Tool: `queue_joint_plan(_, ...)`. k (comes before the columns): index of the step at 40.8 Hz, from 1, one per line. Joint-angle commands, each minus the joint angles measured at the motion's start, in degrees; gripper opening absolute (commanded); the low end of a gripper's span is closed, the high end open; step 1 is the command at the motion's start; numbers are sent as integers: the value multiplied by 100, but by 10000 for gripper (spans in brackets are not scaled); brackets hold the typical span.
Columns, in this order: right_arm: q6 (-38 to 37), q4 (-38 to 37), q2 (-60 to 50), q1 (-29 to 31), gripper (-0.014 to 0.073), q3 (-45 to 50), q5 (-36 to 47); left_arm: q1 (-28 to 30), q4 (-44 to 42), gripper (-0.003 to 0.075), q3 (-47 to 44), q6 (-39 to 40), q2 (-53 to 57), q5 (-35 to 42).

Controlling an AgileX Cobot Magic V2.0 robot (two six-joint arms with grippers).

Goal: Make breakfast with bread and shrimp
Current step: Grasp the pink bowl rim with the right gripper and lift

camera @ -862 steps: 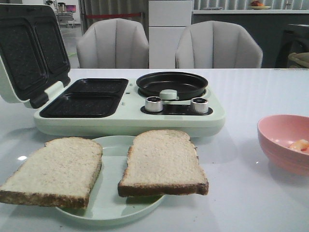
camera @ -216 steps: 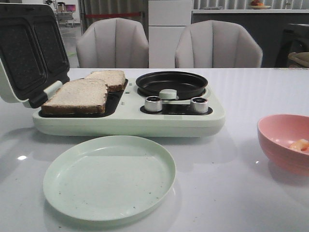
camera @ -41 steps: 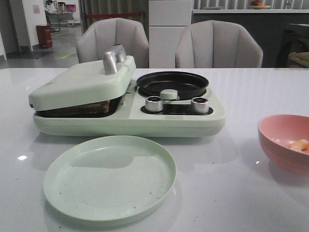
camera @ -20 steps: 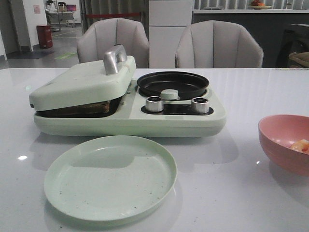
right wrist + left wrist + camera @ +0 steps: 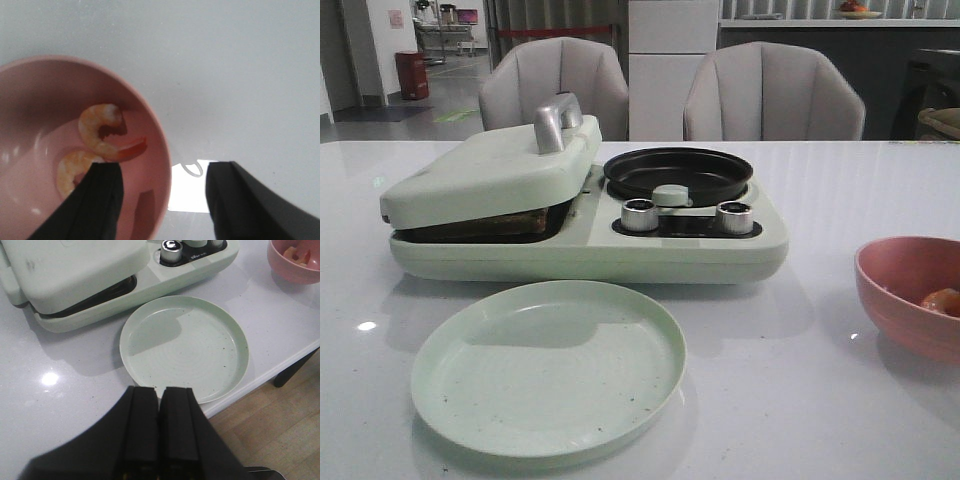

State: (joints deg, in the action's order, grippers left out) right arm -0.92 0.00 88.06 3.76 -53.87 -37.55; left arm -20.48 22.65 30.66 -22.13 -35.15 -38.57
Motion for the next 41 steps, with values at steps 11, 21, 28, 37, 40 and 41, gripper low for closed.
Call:
queue_joint_plan(11, 51, -56, 510, 27, 347, -201, 629, -50, 126, 101, 168, 49, -1, 395)
queue_joint_plan(21, 51, -62, 529, 27, 57, -248, 546, -50, 126, 101, 168, 49, -1, 395)
queue_joint_plan(28, 51, -71, 289, -54, 37, -409, 311, -50, 126, 101, 168, 49, -1, 395)
queue_joint_plan(37, 59, -454, -507, -683, 45, -846, 155, -50, 126, 102, 168, 49, -1, 395)
queue_joint_plan(40, 53, -652, -706, -1008, 45, -1112, 91, -50, 126, 101, 168, 49, -1, 395)
queue_joint_plan(41, 21, -743, -745, -1108, 45, -1252, 41, -50, 126, 101, 168, 49, -1, 395)
